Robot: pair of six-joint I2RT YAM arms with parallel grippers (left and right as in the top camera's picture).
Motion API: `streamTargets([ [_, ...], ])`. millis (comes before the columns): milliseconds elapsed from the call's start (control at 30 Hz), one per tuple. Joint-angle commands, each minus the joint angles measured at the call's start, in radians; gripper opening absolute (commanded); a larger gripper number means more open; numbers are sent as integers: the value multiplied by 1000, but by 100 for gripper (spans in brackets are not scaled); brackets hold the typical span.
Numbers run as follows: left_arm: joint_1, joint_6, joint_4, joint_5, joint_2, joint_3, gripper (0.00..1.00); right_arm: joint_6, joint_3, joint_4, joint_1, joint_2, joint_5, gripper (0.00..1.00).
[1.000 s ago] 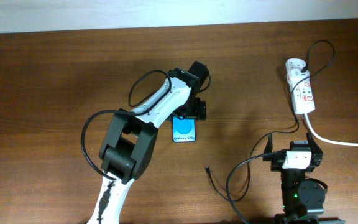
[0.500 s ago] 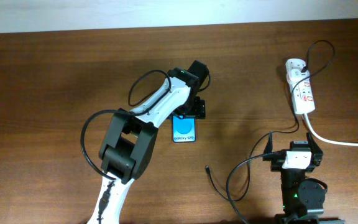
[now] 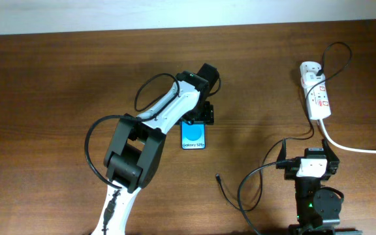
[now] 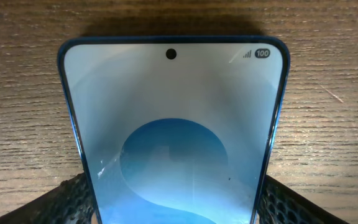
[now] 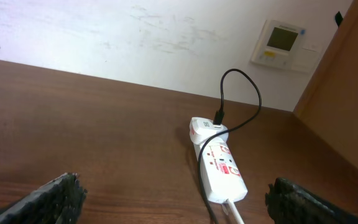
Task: Plug charger to phone and switch on socket
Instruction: 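Close the left gripper on the phone's top edge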
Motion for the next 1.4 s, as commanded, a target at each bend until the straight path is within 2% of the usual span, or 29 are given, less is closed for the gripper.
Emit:
streamTargets([
  [0, -4, -2, 10, 35, 25, -31, 83, -4, -5, -8, -3, -5, 12, 98],
  [500, 17, -2, -27, 39, 24, 0, 83, -3, -5, -7, -3, -5, 12, 98],
  [533, 19, -2, -35, 39, 24, 13, 80, -3, -5, -8, -3, -5, 11, 98],
  [700, 39, -2, -76, 38, 24, 66, 80, -3, -5, -8, -3, -5, 12, 98],
  [1367, 187, 7, -97, 10, 24, 88, 79, -3, -5, -7, -3, -5, 12, 98],
])
